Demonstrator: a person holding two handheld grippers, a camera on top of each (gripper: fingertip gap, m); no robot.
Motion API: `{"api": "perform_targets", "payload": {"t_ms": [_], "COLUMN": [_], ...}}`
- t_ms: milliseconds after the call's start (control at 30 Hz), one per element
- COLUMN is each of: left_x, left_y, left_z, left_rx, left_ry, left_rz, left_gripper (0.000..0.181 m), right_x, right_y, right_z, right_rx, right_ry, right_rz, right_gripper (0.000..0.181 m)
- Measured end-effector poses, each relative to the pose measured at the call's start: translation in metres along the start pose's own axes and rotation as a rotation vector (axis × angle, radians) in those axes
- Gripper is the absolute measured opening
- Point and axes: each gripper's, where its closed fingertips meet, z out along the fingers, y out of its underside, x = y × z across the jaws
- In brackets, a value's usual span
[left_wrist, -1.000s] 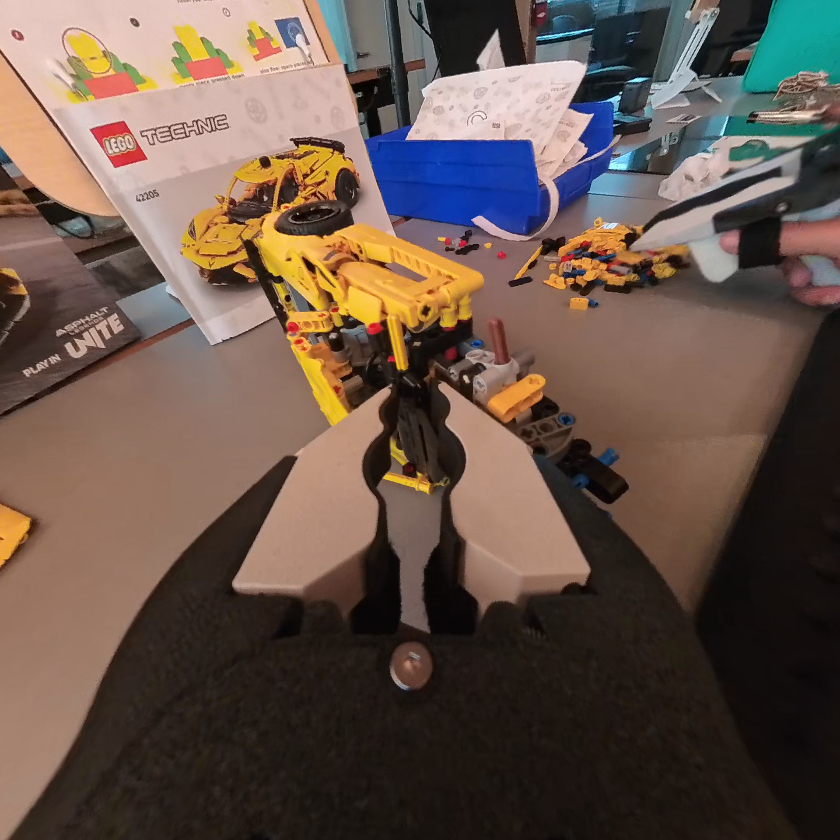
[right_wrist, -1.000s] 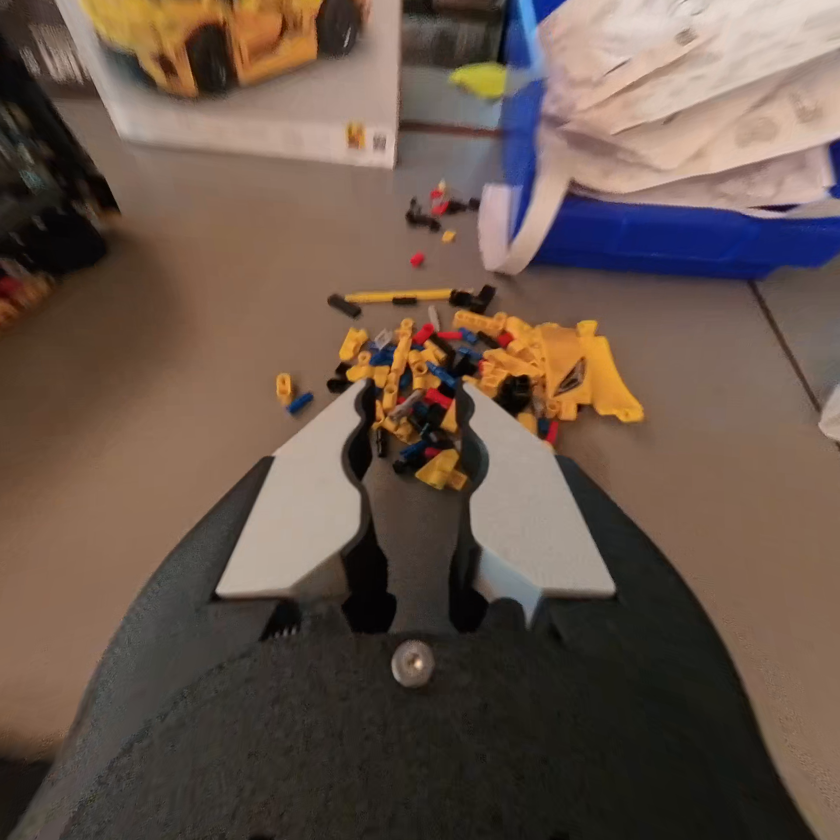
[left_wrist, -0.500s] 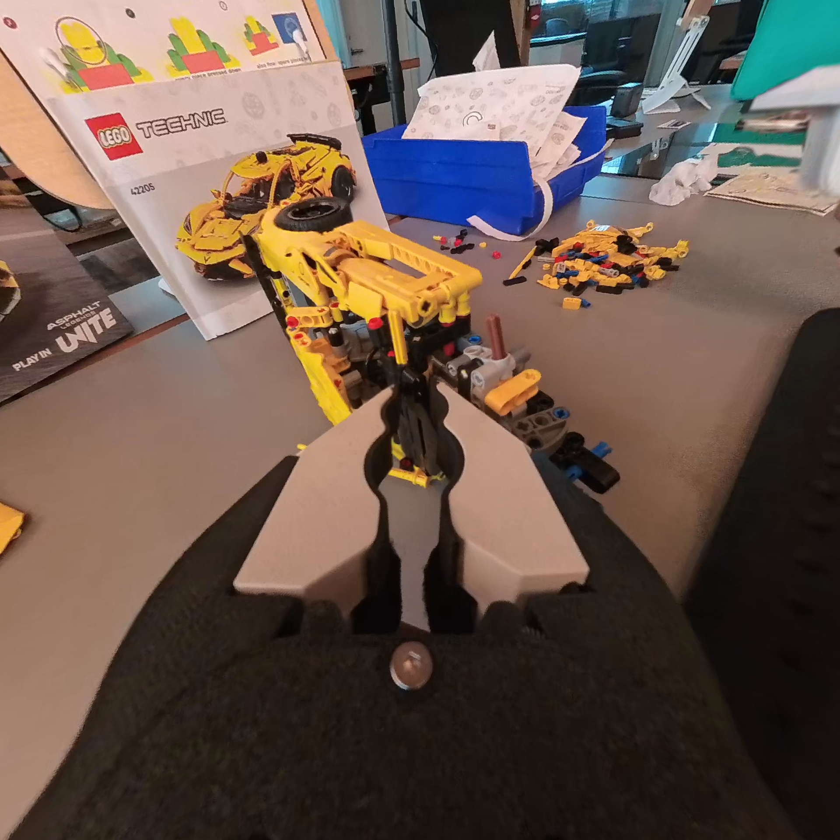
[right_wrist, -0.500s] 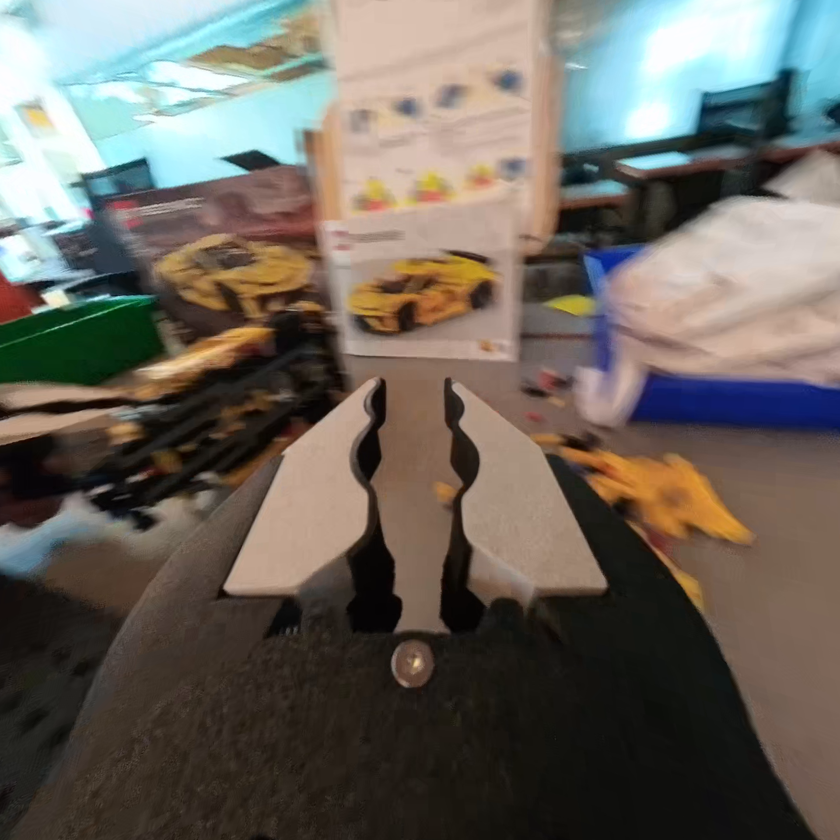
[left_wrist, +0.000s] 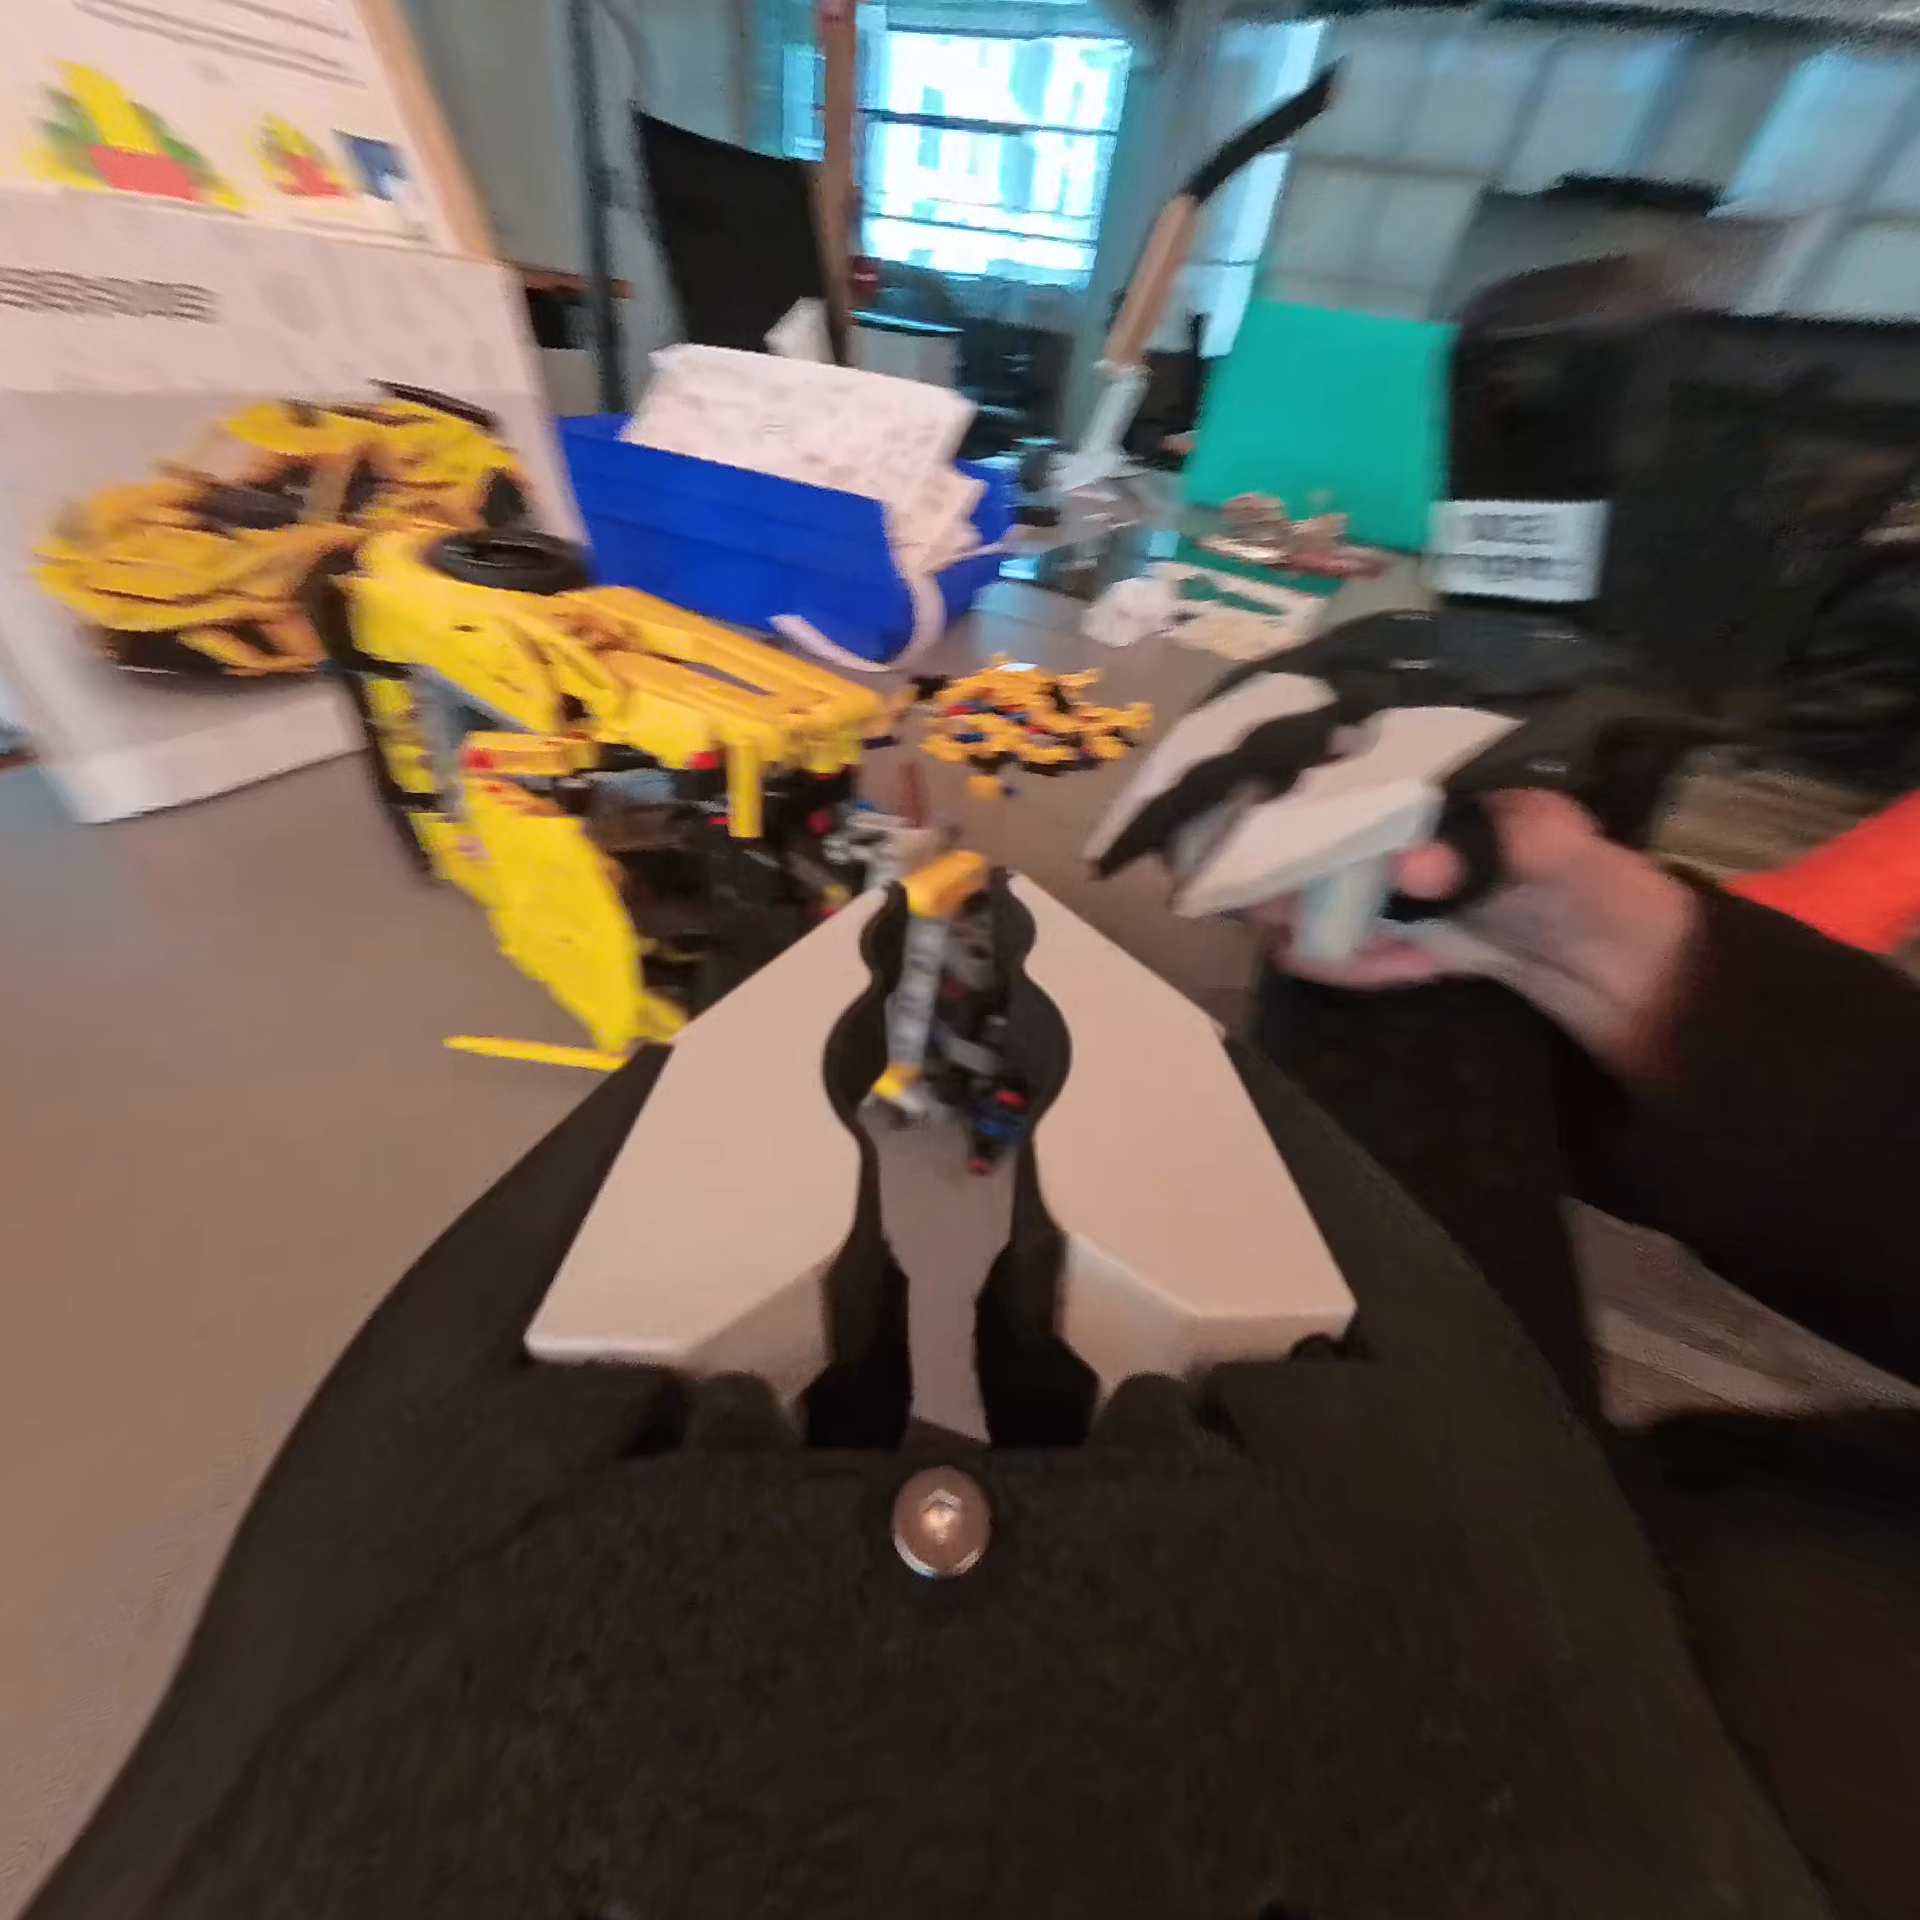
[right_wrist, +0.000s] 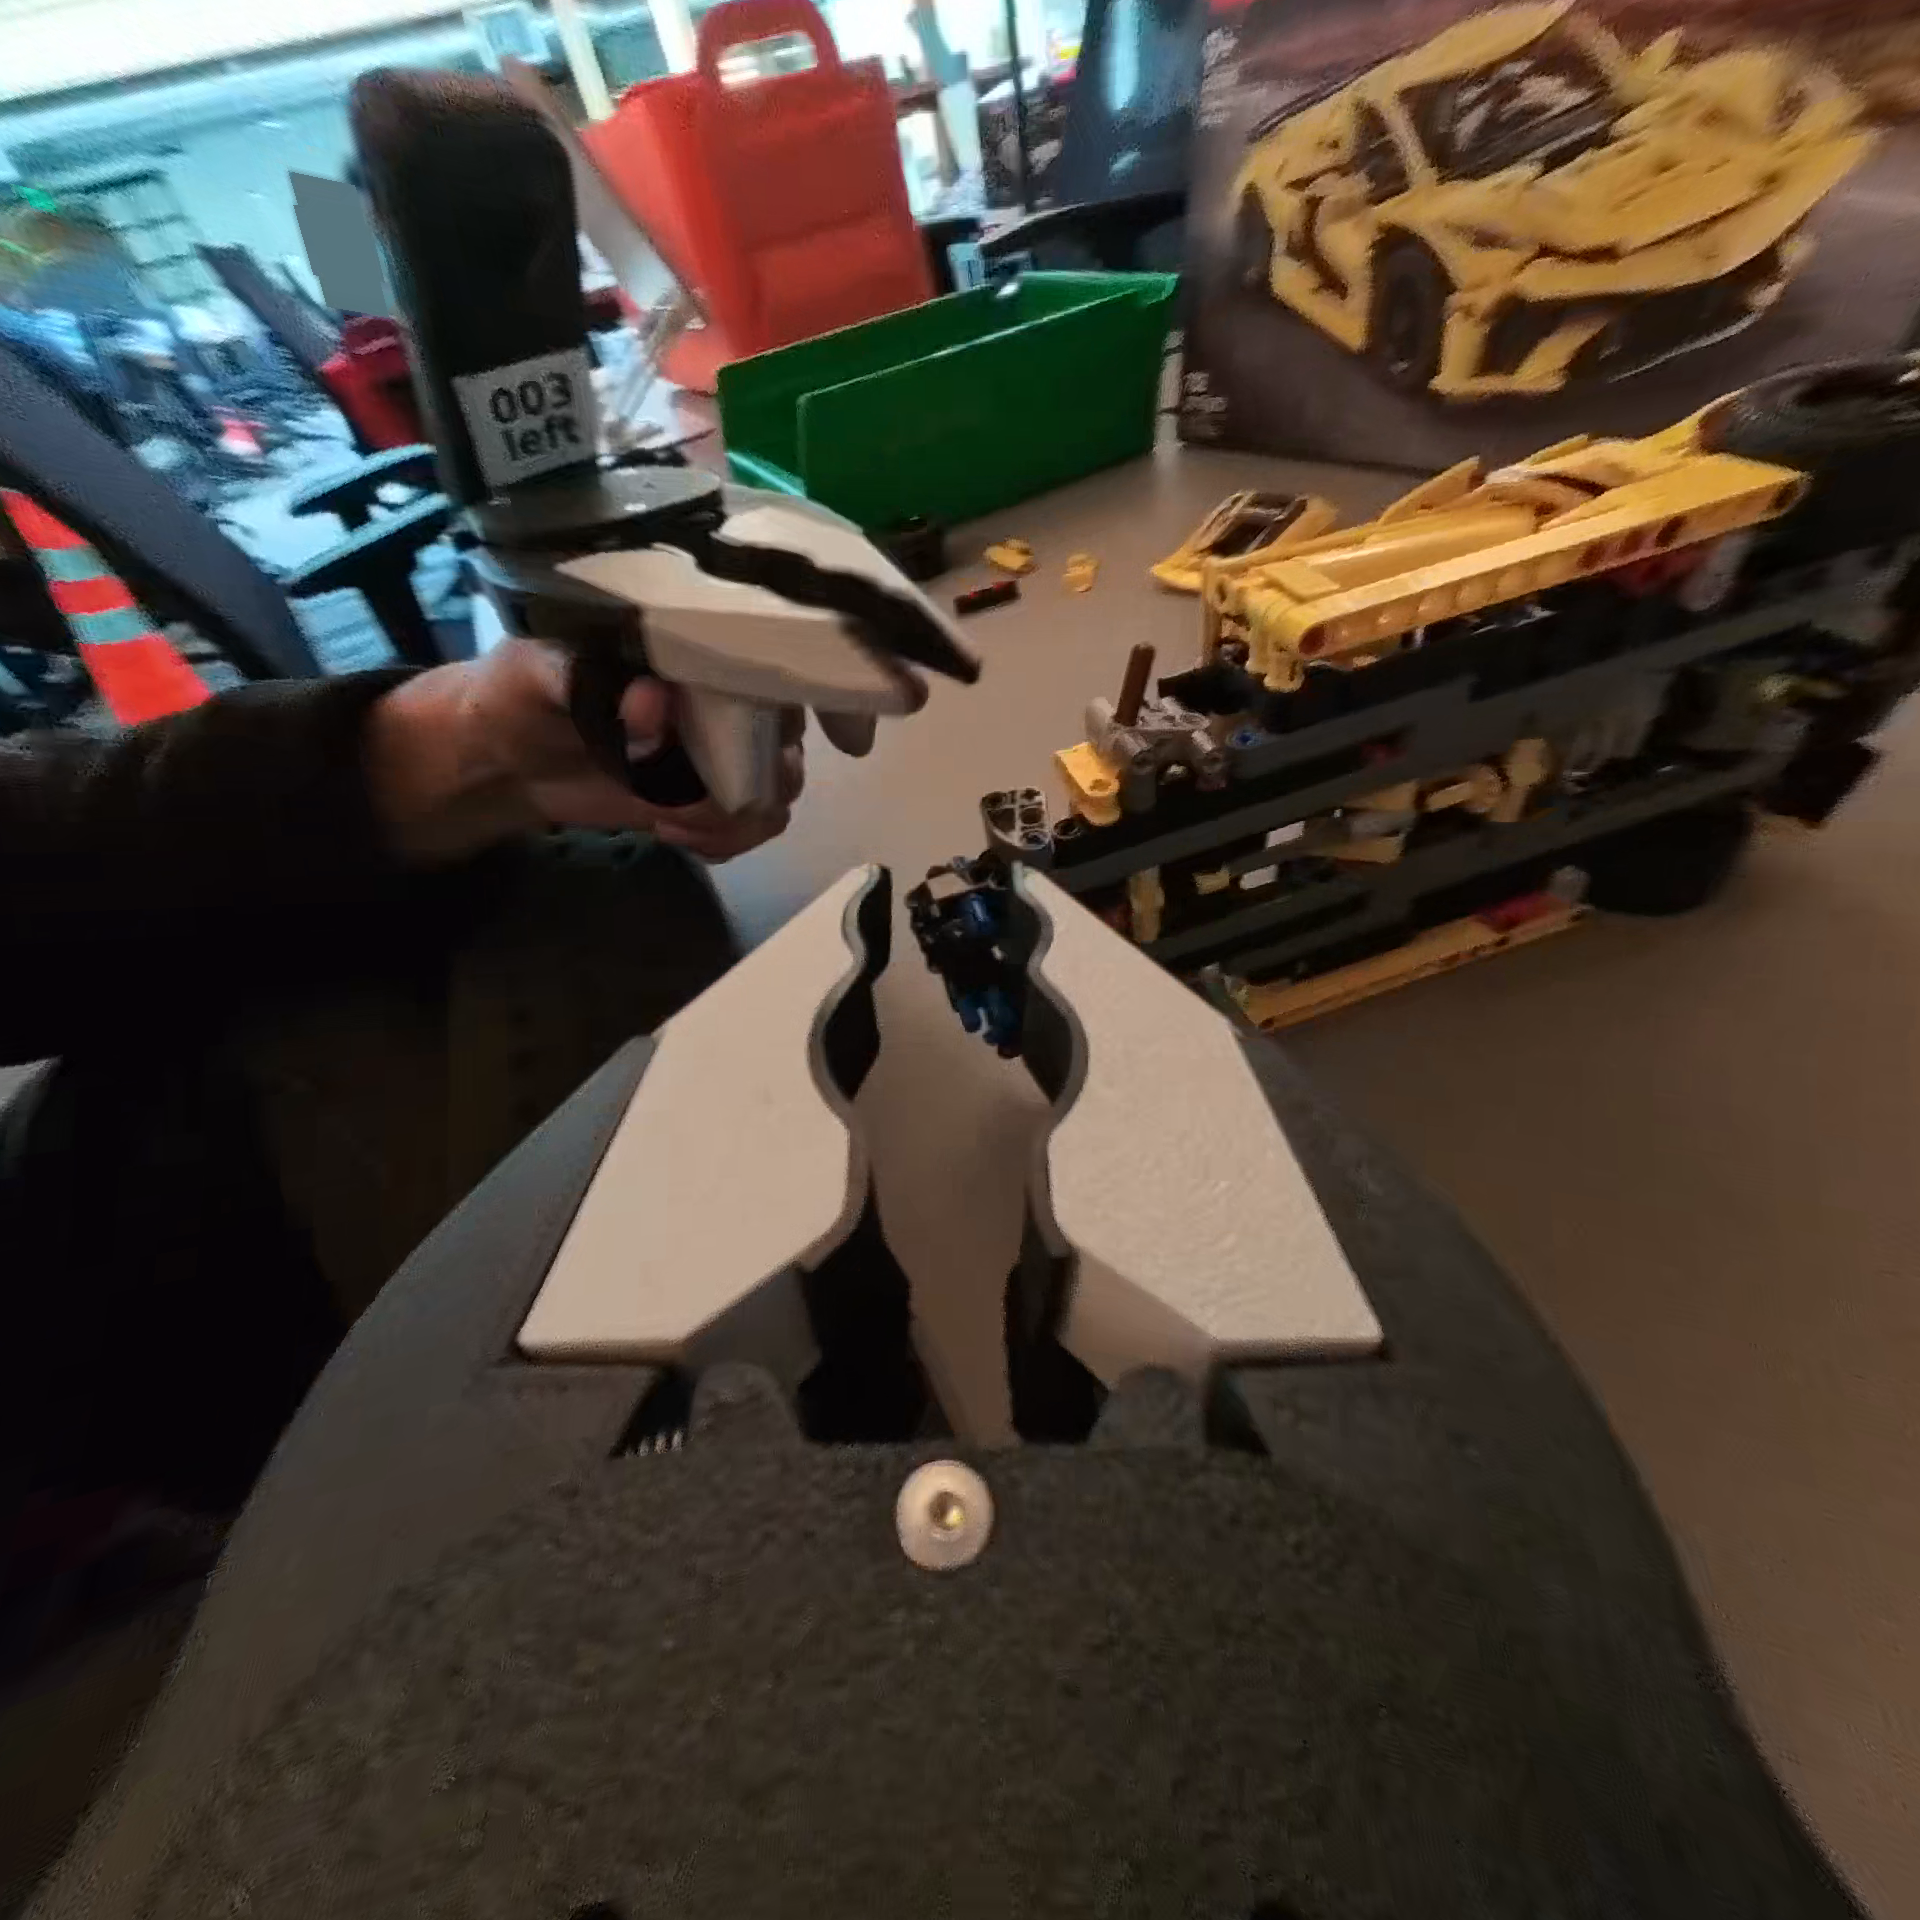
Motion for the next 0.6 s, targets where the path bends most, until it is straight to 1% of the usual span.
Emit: {"api": "perform_targets", "payload": {"t_ms": [33, 67, 133, 200, 267, 367, 533, 600], "left_x": [0.010, 0.013, 0.010, 0.011, 0.011, 0.010, 0.013, 0.013], "left_y": [0.003, 0.009, 0.020, 0.028, 0.033, 0.035, 0.036, 0.038], "left_z": [-0.002, -0.002, 0.000, 0.004, 0.008, 0.012, 0.014, 0.015], "left_rx": [-0.021, -0.052, -0.110, -0.149, -0.176, -0.184, -0.192, -0.205], "left_ry": [0.068, 0.088, 0.054, 0.045, 0.046, 0.039, 0.103, 0.099], "left_rz": [-0.007, 0.008, 0.093, 0.144, 0.154, 0.171, 0.126, 0.146], "left_gripper": [0.020, 0.021, 0.021, 0.020, 0.015, 0.014, 0.011, 0.010], "right_x": [-0.001, -0.004, 0.005, 0.000, 0.008, 0.009, 0.004, 0.002], "right_y": [0.000, 0.001, 0.007, 0.008, 0.012, 0.016, 0.021, 0.020], "right_z": [0.000, 0.001, 0.005, 0.005, 0.007, 0.011, 0.015, 0.016], "right_rx": [-0.004, -0.022, -0.072, -0.080, -0.096, -0.127, -0.165, -0.160], "right_ry": [-0.062, -0.127, -0.124, -0.164, -0.154, -0.193, -0.227, -0.230], "right_rz": [0.039, 0.082, 0.118, 0.134, 0.206, 0.291, 0.298, 0.294], "right_gripper": [0.019, 0.019, 0.018, 0.016, 0.014, 0.015, 0.011, 0.007]}}
